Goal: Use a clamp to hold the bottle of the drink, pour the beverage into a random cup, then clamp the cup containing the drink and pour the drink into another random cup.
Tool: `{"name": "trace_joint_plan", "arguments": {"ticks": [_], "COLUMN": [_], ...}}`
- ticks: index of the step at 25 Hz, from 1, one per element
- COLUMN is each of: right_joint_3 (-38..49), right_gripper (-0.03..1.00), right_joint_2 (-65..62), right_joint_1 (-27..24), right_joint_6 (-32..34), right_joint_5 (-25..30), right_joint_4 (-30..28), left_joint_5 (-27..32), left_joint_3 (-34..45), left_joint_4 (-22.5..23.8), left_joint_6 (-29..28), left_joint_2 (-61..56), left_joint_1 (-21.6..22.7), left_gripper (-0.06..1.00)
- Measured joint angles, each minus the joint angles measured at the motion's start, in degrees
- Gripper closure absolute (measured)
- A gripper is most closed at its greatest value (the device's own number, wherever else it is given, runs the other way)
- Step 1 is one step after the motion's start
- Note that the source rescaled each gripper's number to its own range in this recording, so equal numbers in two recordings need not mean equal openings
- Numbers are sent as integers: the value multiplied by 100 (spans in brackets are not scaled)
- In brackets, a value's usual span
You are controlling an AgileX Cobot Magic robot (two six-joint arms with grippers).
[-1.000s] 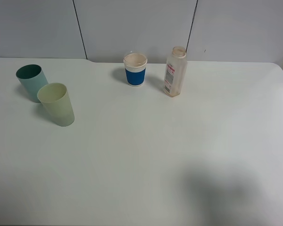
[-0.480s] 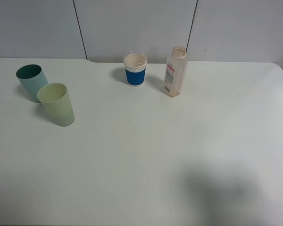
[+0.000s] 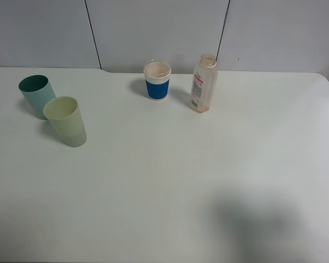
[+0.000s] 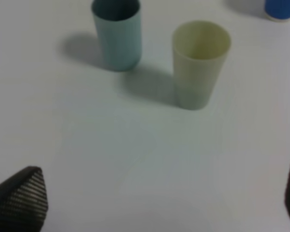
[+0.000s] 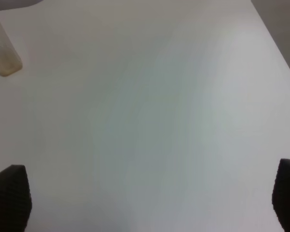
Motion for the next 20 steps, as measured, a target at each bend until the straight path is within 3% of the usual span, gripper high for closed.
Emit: {"name": "trace_joint_plan", "arguments": {"ticks": [20], "right_joint_3": [0], "right_gripper": [-3], "right_joint_2": [0], "right_joint_1": [0], "right_joint_6": [0], "right_joint_5": [0], "right_joint_4": [0], "left_joint_5": [0], "left_joint_3": [0], "left_joint_4": [-2], "left_joint_6": [6], "left_joint_2": [0], "left_joint_1": [172], "left_gripper": [-6]}}
